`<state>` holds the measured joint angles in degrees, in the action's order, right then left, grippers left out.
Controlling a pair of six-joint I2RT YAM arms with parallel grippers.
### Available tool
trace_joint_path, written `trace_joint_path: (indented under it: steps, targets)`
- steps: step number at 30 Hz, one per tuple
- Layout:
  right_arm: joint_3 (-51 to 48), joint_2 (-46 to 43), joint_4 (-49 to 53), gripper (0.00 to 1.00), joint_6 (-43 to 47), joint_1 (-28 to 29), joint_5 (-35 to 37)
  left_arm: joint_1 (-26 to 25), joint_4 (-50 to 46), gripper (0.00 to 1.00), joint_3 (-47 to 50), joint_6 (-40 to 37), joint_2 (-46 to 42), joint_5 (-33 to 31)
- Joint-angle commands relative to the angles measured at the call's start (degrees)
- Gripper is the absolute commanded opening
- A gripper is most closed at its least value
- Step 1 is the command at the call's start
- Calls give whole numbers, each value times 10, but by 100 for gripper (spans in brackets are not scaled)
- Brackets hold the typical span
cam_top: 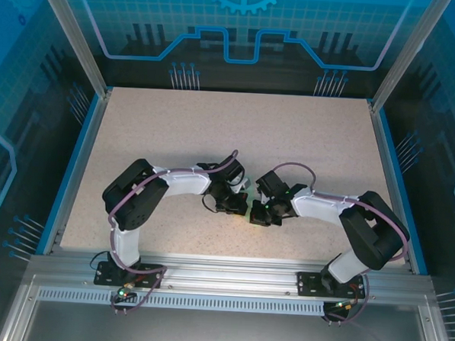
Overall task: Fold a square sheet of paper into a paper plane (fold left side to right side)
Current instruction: Third fold the triangle at the center of the table.
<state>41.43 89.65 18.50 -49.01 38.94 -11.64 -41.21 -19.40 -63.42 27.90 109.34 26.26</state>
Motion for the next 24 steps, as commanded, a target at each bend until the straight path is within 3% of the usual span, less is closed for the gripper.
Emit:
trace_joint_path:
  steps: [1, 14, 24]
  targets:
    - [-21, 35, 48, 0, 9, -2, 15, -2, -26, 5, -20, -22, 15, -15]
    - [-28, 34, 51, 0, 8, -2, 14, 2, -56, 2, -31, -40, 31, -60]
    - [-33, 33, 54, 0, 9, -2, 14, 32, -64, 1, -23, -59, 19, -69]
